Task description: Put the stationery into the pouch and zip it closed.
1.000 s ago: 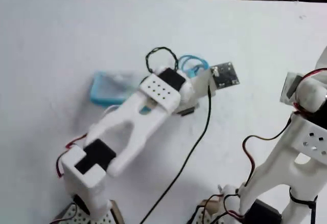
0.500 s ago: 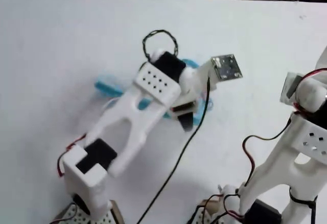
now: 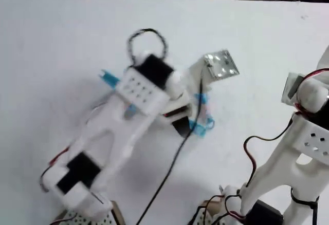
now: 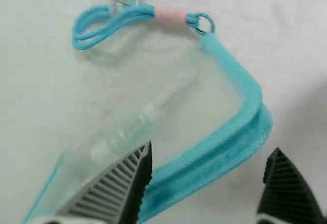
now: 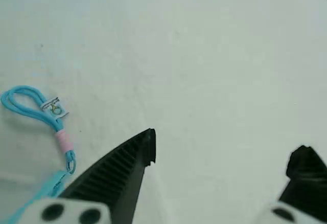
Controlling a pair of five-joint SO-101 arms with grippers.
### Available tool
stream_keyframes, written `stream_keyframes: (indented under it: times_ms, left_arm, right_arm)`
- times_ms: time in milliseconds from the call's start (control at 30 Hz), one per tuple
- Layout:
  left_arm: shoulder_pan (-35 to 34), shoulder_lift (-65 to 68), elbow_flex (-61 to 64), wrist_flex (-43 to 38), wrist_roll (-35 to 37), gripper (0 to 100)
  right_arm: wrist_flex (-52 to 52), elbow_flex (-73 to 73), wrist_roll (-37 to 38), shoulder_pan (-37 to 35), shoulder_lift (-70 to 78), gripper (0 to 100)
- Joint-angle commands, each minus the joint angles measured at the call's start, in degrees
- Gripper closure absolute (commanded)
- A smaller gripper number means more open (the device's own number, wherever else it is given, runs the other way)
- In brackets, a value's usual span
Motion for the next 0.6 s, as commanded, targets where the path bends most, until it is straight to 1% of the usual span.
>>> stream_keyframes:
  times_ms: [0,100,233,400,467,567]
  left_arm:
    - [-2.3,-14.9,1.1,0.3,1.7,65]
    - [-6.1,-24.4,2.9,0.3,4.8,65]
    - [-12.7,-33.3,7.0,-0.9,9.5,65]
    - [-28.0,-35.7,18.2,-10.4,21.3,65]
    - [-32.7,-35.7,22.8,-15.0,24.4,65]
    - [-37.6,-36.2,26.5,-18.6,28.2,65]
  right_arm:
    - [0.3,0.1,0.4,0.3,-1.5,59.9]
    - [0.3,0.1,0.4,0.3,-1.5,59.9]
    - [0.3,0.1,0.2,0.3,-1.4,59.9]
    - [0.3,0.1,0.1,0.2,-1.1,59.9]
    - [0.2,0.1,0.1,0.2,-1.1,59.9]
    - [0.2,0.1,0.1,0.2,-1.1,59.9]
